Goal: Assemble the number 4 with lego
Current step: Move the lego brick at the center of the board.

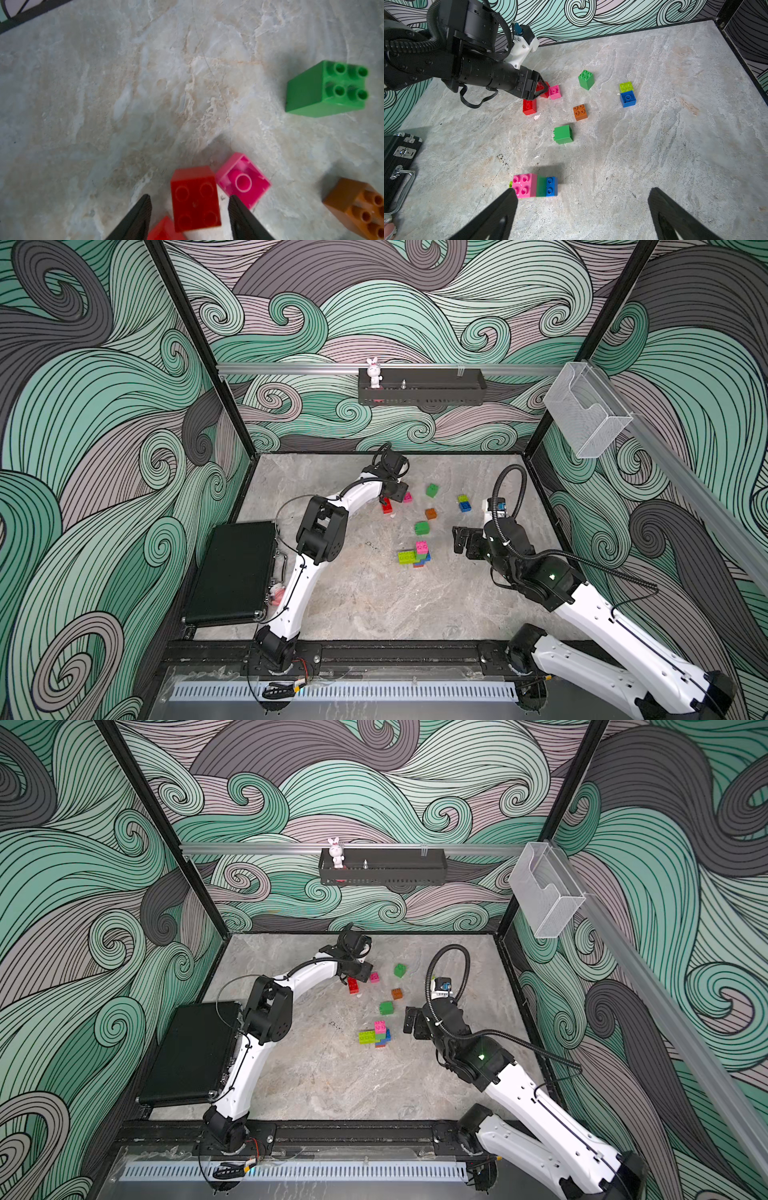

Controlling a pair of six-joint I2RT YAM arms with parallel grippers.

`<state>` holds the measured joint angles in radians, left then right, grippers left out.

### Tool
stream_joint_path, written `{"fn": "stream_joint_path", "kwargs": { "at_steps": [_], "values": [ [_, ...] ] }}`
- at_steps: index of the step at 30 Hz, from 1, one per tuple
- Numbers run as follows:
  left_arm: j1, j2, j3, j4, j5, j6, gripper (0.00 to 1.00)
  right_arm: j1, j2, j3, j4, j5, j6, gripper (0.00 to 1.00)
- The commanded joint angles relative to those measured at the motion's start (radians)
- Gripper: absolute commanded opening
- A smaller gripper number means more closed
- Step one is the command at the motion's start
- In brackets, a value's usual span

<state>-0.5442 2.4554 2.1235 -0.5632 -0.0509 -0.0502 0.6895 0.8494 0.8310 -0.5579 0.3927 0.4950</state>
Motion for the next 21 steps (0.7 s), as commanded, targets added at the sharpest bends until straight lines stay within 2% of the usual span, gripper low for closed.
{"fn": "stream_joint_path", "kwargs": {
  "at_steps": [1,5,13,19,21],
  "values": [
    [0.002,0.047,0.083,-0.056,0.010,0.028,0.61,-0.007,0.007,0.005,-0.004,0.022,-0.028,0.99],
    [0.003,0.080,0.126,-0.069,0.014,0.036,0.47,-0.009,0.010,0.011,-0.016,0.022,-0.029,0.99],
    [0.004,0.048,0.083,-0.075,0.006,0.036,0.30,-0.007,0.007,0.007,-0.020,0.017,-0.020,0.99],
    [0.006,-0.044,-0.011,-0.139,-0.015,-0.004,0.25,-0.008,0.011,0.004,-0.017,0.006,-0.013,0.99],
    [0.006,-0.110,-0.114,-0.124,0.006,-0.008,0.23,-0.008,0.012,-0.003,-0.009,-0.001,-0.013,0.99]
  ]
}}
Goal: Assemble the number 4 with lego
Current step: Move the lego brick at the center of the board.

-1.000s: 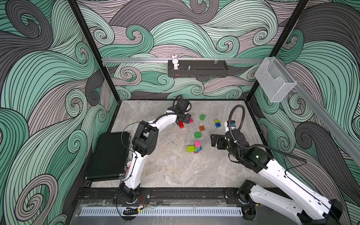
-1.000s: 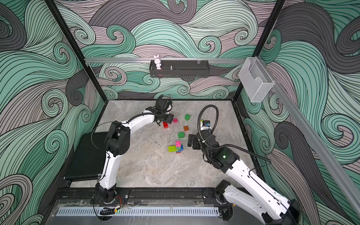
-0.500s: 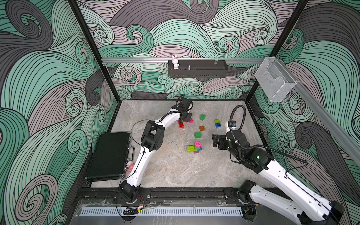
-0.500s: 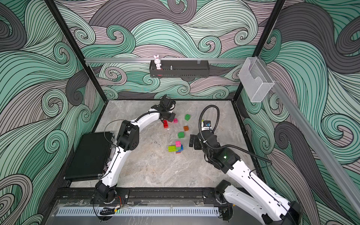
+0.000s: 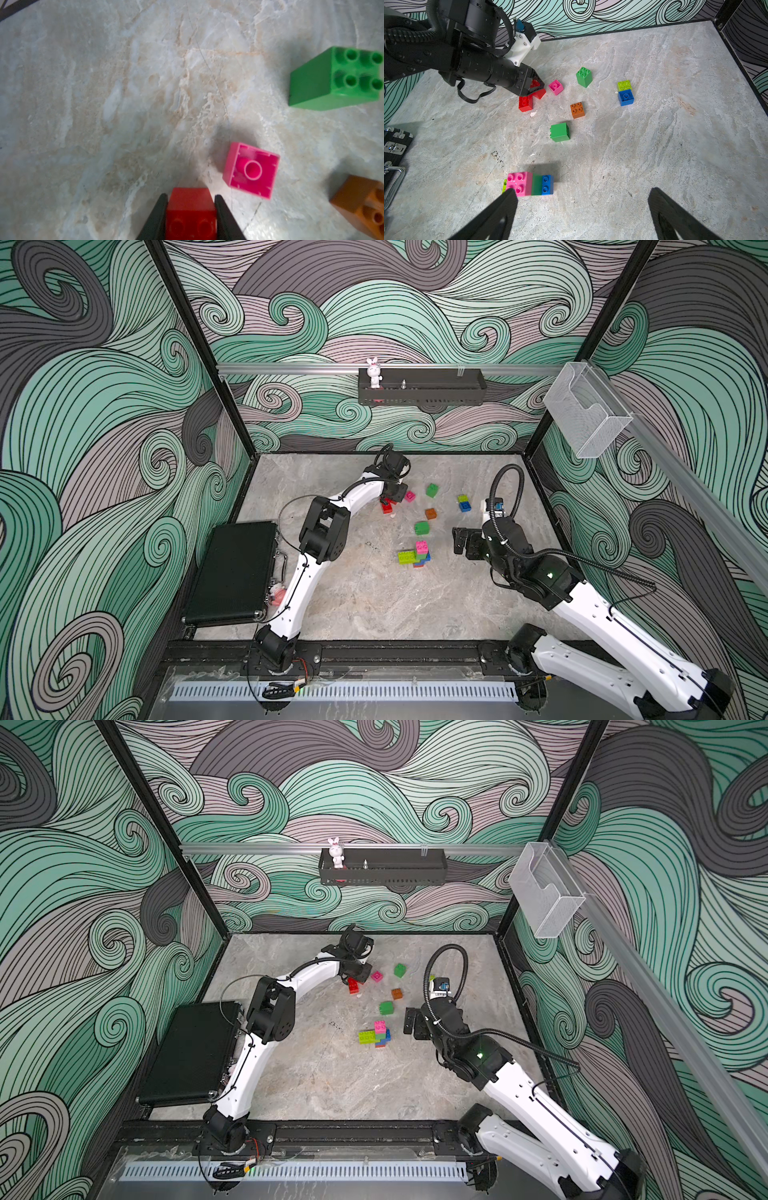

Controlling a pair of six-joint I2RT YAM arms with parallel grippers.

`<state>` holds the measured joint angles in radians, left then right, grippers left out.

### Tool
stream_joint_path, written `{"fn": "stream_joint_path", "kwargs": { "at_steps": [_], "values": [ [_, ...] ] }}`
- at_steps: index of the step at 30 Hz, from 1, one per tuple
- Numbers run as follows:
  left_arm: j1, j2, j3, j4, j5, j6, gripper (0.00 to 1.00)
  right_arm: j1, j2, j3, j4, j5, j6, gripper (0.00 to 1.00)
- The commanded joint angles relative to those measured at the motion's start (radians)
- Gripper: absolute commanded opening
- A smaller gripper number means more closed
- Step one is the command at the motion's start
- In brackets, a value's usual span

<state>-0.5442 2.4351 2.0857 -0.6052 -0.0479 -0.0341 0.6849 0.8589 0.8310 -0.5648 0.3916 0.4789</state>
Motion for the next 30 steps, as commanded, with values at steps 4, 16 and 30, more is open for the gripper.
{"fn": "stream_joint_path", "kwargs": {
  "at_steps": [4,16,30],
  "values": [
    [0.003,-0.293,-0.405,0.055,0.056,-0.018,0.23,-0.004,0.021,-0.008,0.022,-0.017,-0.005,0.99],
    [-0.023,-0.692,-1.007,0.222,0.085,-0.015,0.26,-0.004,0.109,0.018,0.064,-0.067,-0.031,0.99],
    [-0.048,-0.824,-1.176,0.375,0.094,-0.053,0.65,-0.005,0.143,0.033,0.065,-0.077,-0.045,0.99]
  ]
}}
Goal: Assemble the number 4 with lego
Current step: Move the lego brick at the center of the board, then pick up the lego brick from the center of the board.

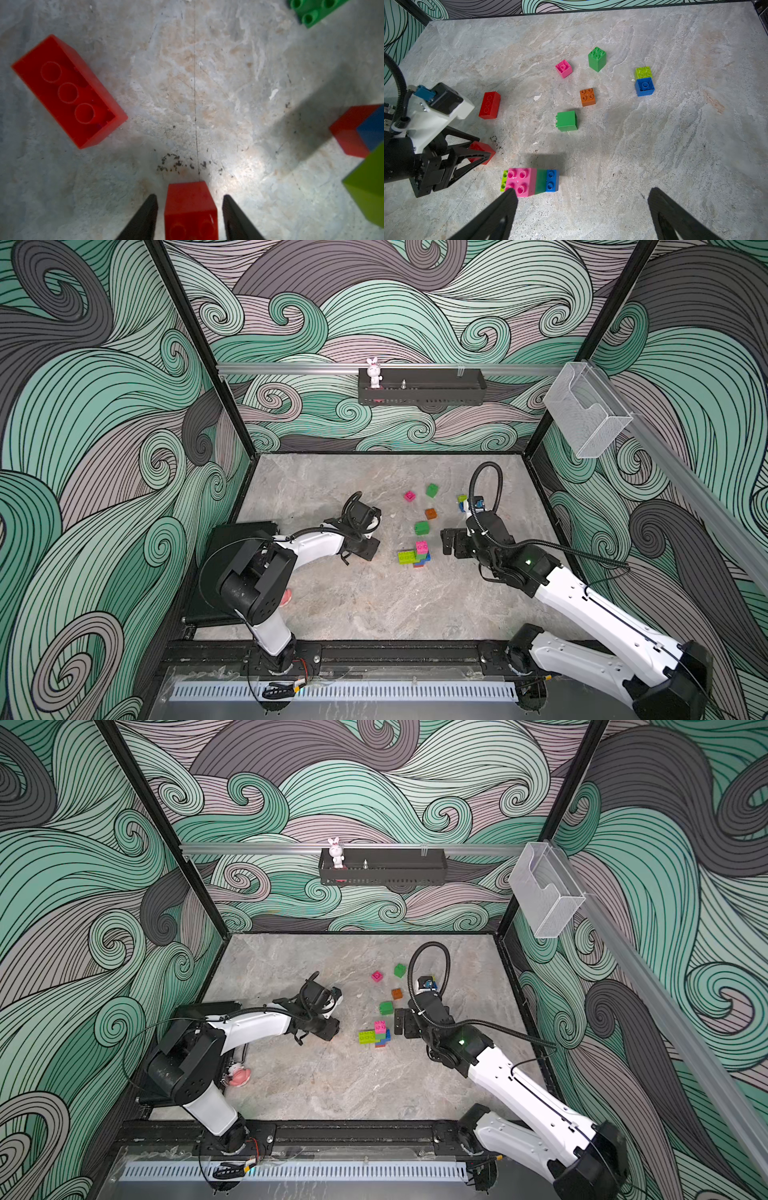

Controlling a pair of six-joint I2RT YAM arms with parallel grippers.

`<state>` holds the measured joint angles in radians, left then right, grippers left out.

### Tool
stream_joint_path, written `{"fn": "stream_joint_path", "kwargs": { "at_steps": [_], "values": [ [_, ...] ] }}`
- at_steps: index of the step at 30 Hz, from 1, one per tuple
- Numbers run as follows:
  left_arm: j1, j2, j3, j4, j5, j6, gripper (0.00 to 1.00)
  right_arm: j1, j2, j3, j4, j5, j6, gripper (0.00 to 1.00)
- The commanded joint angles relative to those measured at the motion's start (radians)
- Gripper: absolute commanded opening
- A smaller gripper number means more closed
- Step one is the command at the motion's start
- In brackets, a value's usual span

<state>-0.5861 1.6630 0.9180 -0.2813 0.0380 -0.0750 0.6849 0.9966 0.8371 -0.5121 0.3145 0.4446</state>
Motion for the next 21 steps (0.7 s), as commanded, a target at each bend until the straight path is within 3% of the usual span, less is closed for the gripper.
{"fn": "stream_joint_path", "kwargs": {
  "at_steps": [1,6,12,21],
  "values": [
    [-0.004,-0.068,-0.018,0.069,0.008,-0.012,0.72,-0.005,0.007,0.028,0.012,0.000,-0.010,0.99],
    [-0.002,-0.144,-0.145,0.263,0.025,-0.026,0.99,-0.005,0.018,0.029,0.019,0.000,-0.010,0.99],
    [0.014,-0.167,-0.346,0.616,0.092,-0.019,0.98,-0.005,0.030,0.030,0.022,-0.005,-0.017,0.99],
    [0.014,-0.080,-0.449,0.821,0.040,0.034,0.83,-0.005,0.033,0.024,0.043,-0.022,-0.031,0.99]
  ]
}}
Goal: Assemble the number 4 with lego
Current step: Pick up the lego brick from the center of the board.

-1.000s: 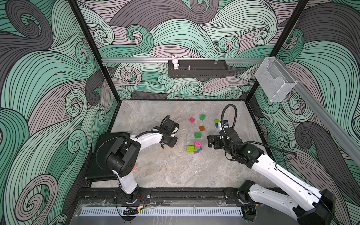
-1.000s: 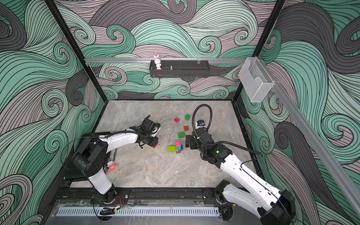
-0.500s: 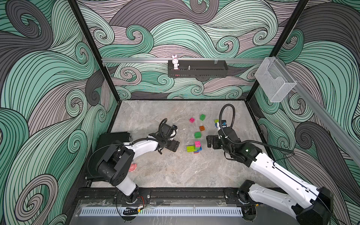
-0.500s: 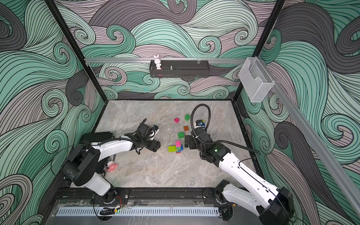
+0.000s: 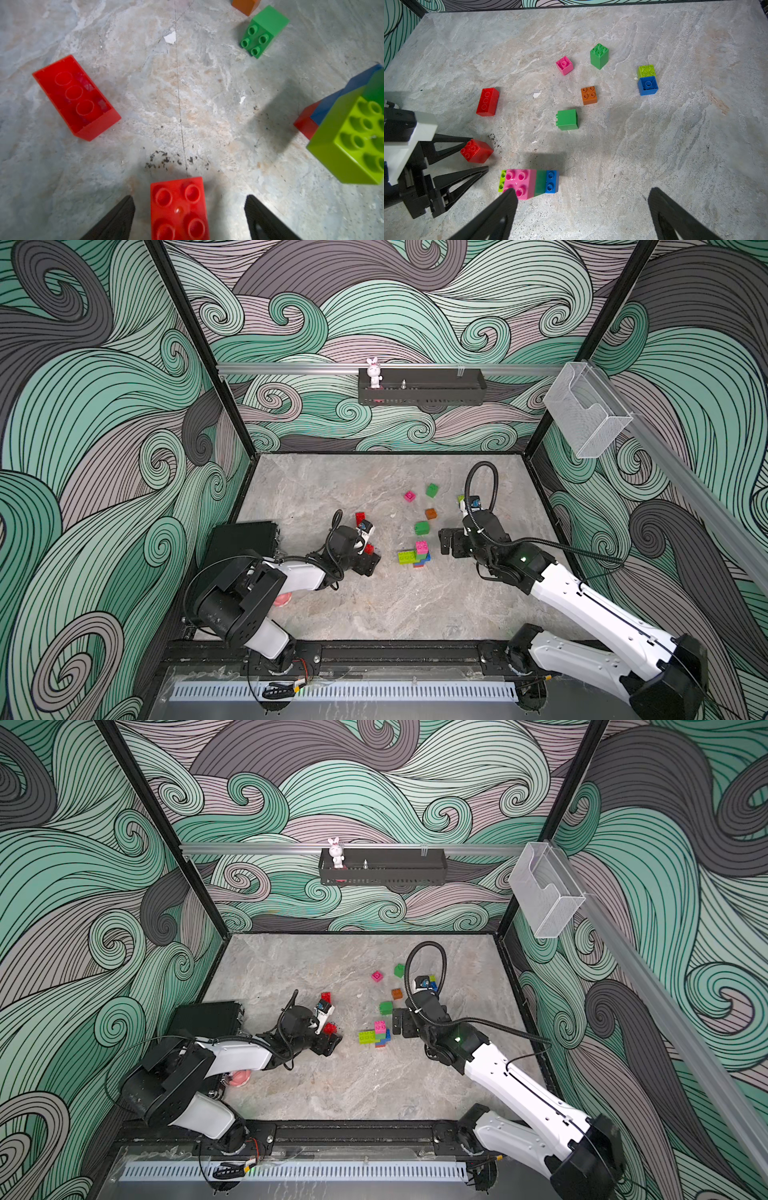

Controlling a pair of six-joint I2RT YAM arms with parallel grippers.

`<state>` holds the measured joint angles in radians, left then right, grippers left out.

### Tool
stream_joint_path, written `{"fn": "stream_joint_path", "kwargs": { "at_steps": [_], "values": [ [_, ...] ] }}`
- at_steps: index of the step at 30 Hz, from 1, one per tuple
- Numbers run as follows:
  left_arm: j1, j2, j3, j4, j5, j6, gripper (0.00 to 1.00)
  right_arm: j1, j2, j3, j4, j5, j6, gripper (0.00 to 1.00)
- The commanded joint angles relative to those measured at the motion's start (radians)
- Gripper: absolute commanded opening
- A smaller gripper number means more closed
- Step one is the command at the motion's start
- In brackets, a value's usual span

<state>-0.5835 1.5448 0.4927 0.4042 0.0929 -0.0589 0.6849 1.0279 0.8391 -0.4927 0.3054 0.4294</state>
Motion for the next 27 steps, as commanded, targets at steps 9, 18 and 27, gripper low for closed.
{"fn": "stream_joint_path", "kwargs": {
  "at_steps": [9,18,27],
  "values": [
    [0.011,0.061,-0.137,0.380,-0.052,0.030,0.75,-0.004,-0.006,0.005,0.041,-0.017,-0.019,0.99],
    [0.011,0.128,-0.143,0.440,-0.030,0.023,0.59,-0.005,-0.007,-0.004,0.055,-0.021,-0.031,0.99],
    [0.011,0.128,-0.140,0.450,-0.015,0.027,0.58,-0.005,-0.009,-0.018,0.067,-0.025,-0.018,0.99]
  ]
}}
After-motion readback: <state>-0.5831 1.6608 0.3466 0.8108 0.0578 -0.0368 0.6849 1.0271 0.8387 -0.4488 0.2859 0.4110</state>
